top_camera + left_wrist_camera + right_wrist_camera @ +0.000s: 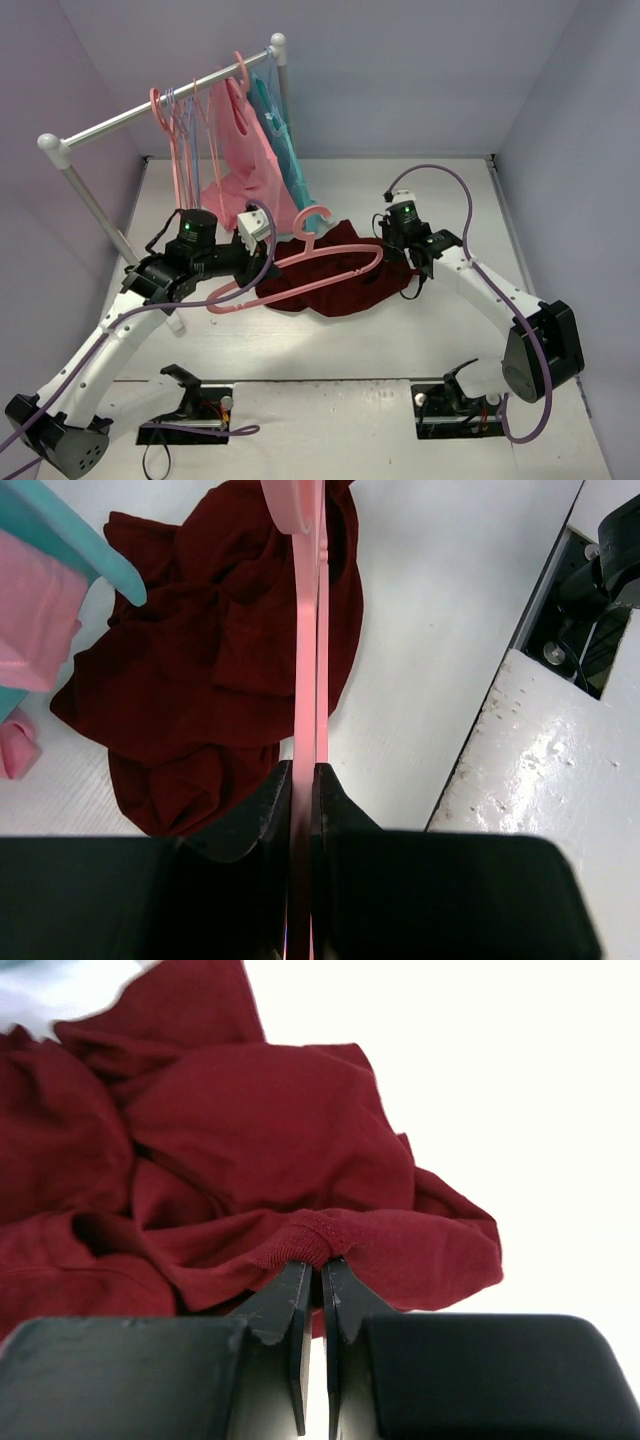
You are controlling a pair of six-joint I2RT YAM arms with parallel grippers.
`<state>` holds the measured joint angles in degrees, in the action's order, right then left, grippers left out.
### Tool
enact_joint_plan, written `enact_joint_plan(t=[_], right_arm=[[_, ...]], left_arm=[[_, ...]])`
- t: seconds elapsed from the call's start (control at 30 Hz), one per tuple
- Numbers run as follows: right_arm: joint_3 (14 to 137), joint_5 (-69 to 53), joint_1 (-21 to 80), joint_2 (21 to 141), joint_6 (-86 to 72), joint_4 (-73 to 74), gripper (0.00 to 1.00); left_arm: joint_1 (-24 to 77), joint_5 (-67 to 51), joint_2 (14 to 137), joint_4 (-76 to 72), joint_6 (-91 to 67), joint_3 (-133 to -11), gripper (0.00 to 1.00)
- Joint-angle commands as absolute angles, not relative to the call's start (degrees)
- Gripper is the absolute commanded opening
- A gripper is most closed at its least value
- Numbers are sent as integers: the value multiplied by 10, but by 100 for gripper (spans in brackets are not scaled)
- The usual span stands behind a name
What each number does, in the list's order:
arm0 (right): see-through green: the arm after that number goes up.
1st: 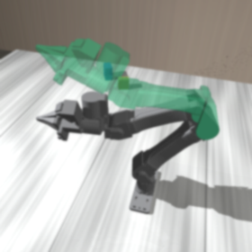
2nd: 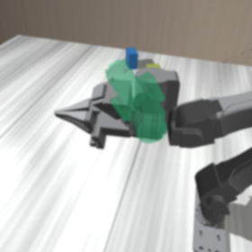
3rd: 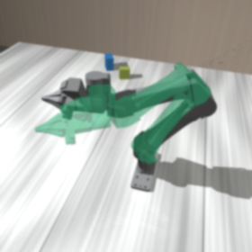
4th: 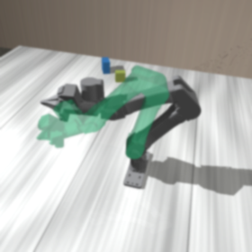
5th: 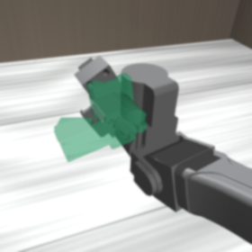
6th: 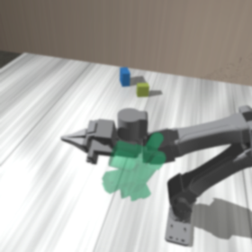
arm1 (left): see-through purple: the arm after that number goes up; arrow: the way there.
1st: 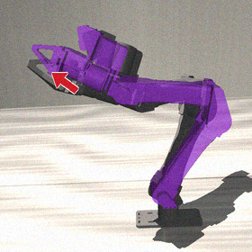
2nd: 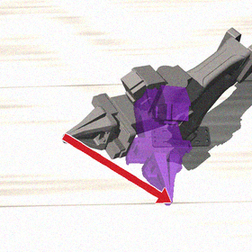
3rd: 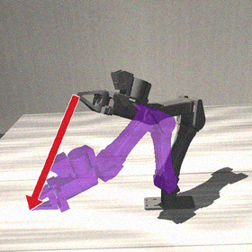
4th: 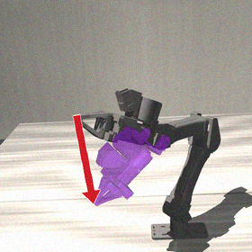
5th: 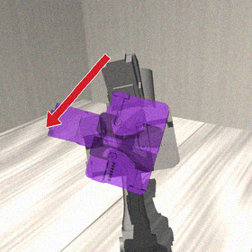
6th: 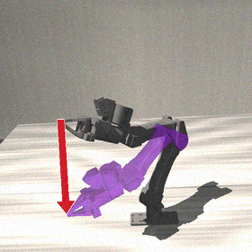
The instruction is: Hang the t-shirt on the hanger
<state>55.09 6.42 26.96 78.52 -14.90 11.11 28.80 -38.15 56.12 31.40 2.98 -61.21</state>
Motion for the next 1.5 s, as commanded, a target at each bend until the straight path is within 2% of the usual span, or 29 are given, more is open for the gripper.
enact_joint_plan(t=[0.0, 0.63, 0.83, 1.03, 1.27, 1.37, 1.47], right_arm=[[584, 40, 264, 775, -139, 121, 0], [634, 27, 265, 733, -39, 178, 0], [689, -18, 265, 724, 13, 203, 1], [799, -61, 267, 726, 61, 252, 2], [909, -94, 280, 733, 51, 274, 0], [936, -90, 292, 734, 37, 275, 0], [965, -88, 305, 745, 34, 276, 0]], left_arm=[[291, -398, 568, 244, 37, -625, 0], [300, -426, 646, 217, 65, -642, 0], [323, -446, 655, 173, 63, -660, 0], [323, -455, 648, 89, 30, -667, 0], [326, -357, 640, -49, -57, -669, 0], [347, -300, 643, -52, -48, -683, 0], [382, -301, 656, -59, -44, -712, 0]])
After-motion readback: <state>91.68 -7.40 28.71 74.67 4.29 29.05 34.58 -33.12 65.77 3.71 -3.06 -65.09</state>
